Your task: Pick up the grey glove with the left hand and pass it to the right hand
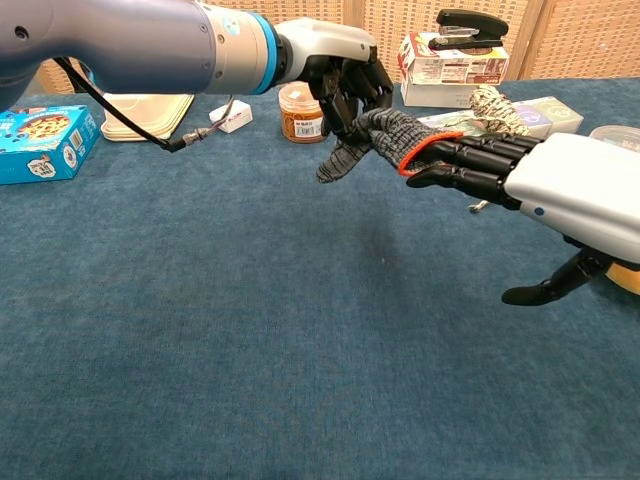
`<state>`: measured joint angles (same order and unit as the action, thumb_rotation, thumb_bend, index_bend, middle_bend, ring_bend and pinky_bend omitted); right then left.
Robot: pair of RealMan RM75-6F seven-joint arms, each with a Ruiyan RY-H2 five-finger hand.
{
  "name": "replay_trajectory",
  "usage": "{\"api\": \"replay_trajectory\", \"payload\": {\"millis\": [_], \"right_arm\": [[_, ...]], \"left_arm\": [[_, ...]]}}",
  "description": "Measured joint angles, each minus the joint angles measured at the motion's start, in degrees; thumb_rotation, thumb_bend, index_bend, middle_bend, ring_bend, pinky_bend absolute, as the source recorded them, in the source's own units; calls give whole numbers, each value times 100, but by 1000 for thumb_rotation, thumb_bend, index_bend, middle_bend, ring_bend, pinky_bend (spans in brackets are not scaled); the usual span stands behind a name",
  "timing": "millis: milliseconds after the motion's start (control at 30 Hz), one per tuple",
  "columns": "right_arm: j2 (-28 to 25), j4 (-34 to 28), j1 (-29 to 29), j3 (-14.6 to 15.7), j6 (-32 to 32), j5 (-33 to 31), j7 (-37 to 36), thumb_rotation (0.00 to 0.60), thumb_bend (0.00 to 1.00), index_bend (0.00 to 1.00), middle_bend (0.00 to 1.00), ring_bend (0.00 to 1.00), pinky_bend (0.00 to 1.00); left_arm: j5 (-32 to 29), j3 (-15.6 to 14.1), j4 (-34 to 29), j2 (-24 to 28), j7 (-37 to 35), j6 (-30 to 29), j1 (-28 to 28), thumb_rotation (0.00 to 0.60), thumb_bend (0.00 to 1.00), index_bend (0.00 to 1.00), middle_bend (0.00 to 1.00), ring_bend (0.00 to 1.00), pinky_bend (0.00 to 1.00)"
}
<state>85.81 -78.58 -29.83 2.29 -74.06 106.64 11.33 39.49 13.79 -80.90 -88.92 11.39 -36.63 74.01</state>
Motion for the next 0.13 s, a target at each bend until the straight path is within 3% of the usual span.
{"api": "replay_trajectory", "payload": {"millis": [133], "right_arm": [[8,0,-1,14,4,-10,28,600,51,91,0,0,102]], "left_arm": [[-13,-33,-60,33,51,-75,-10,600,414,624,575,506,554]]}}
